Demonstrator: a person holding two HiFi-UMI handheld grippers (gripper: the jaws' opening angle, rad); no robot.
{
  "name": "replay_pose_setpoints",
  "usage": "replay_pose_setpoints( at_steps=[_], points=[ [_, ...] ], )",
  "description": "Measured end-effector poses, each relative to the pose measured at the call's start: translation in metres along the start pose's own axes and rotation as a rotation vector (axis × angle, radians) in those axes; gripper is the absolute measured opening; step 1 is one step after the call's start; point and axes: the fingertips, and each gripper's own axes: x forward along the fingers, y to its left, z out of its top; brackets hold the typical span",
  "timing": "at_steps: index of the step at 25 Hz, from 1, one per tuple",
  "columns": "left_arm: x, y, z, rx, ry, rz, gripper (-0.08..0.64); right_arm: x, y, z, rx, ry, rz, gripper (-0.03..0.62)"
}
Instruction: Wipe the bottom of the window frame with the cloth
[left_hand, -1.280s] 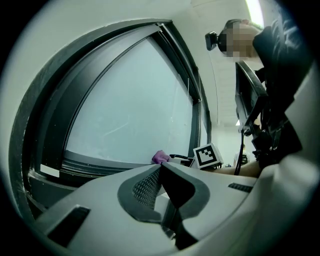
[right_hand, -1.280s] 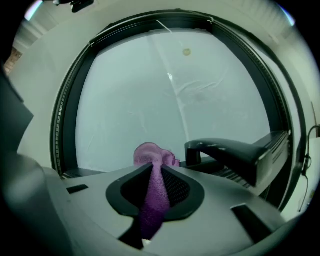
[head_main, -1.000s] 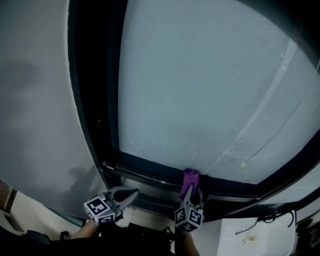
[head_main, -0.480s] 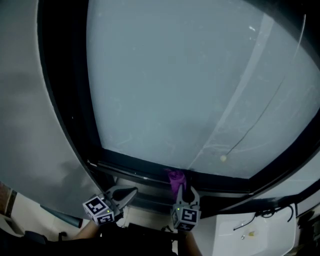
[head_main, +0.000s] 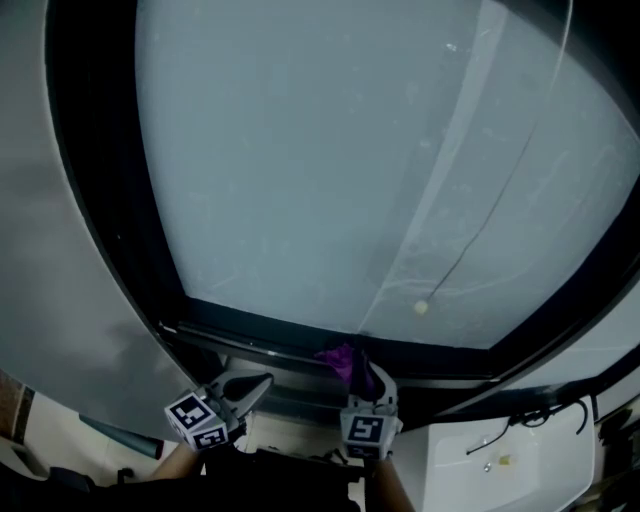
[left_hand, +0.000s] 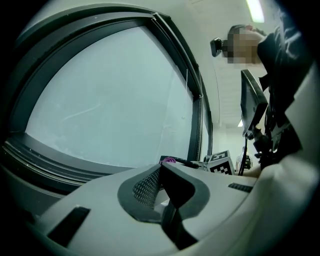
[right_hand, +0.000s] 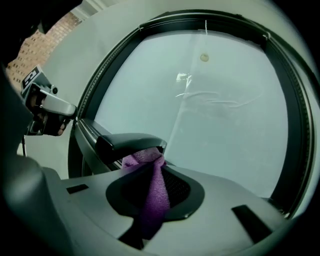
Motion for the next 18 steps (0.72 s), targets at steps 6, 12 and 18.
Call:
replay_pose_setpoints(
  at_steps=[6, 12, 18],
  points=[
    [0.01, -0.003, 0.002, 0.006, -0.008, -0.007, -0.003, -0.003, -0.019, -0.004, -0.129, 0.017, -0.021, 0.061],
    [0.015, -0.006, 0.001, 0.002, -0.002, -0.011, -0.003, -0.002, -0.033, 0.004, -0.104, 0.015, -0.006, 0.063],
    [0.013, -0.002, 0.004, 0.005, -0.003, 0.001, -0.003, 0.013, -0.049, 0.017, -0.031, -0.012, -0.02, 0.063]
  ],
)
